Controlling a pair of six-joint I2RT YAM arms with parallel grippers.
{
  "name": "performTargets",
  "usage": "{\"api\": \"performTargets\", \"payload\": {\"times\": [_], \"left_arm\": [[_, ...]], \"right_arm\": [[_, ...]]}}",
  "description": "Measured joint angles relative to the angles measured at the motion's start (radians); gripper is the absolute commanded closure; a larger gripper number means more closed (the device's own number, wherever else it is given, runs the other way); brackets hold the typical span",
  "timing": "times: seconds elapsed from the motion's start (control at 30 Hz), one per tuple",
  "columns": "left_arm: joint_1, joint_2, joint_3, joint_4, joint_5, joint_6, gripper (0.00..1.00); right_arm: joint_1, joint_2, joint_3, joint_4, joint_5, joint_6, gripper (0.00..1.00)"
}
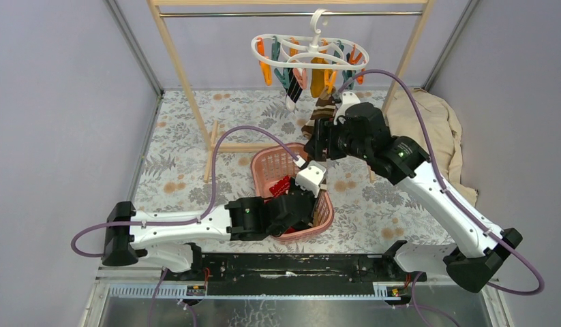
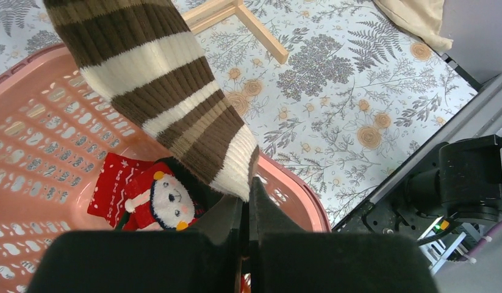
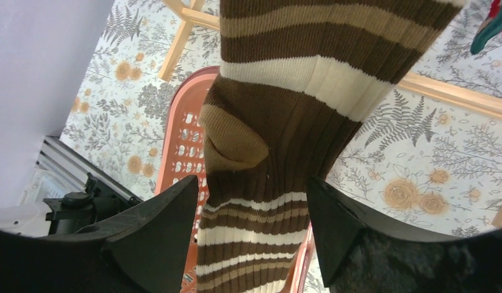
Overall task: Remove the socks clipped to the hanger
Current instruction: Remove the sock from the hanger.
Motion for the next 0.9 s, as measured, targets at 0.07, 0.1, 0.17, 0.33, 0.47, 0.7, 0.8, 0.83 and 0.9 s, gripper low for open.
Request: {"api": "performTargets", "payload": {"times": [0.07, 0.1, 0.17, 0.33, 0.47, 0.7, 0.8, 0.83, 0.9], "left_arm": [[-0.008, 0.005, 0.004, 0.000, -0.020, 0.008, 1.00], [-0.011, 0.005, 0.004, -0.002, -0.028, 0.010, 1.00], [-0.015, 0.005, 0.004, -0.005, -0.039, 0.013, 1.00], [-0.018, -0.015, 0.004, -0.016, -0.047, 0.013, 0.89], [-0.018, -0.066, -0.006, -0.013, -0.039, 0.008, 0.73], [0.016, -0.181, -0.075, 0.005, 0.021, -0.028, 0.28], [0.076, -0.230, -0.128, 0.035, 0.098, -0.052, 0.20], [0.095, -0.248, -0.146, 0.046, 0.122, -0.060, 0.17], [0.138, -0.296, -0.198, 0.075, 0.182, -0.080, 0.07]], "right_arm": [[0.013, 0.012, 0.013, -0.006, 0.022, -0.008, 0.49], [0.018, 0.018, 0.017, -0.010, 0.031, -0.013, 0.57], [0.023, 0.023, 0.017, -0.016, 0.043, -0.021, 0.72], [0.024, 0.023, 0.014, -0.014, 0.054, -0.024, 0.93], [0.024, -0.005, -0.018, 0.014, 0.047, -0.019, 0.96], [0.024, -0.104, -0.082, 0.090, -0.019, 0.000, 0.96], [0.024, -0.129, -0.093, 0.129, -0.054, 0.011, 0.96], [0.024, -0.134, -0.097, 0.138, -0.063, 0.013, 0.96], [0.024, -0.143, -0.106, 0.161, -0.083, 0.020, 0.95]]}}
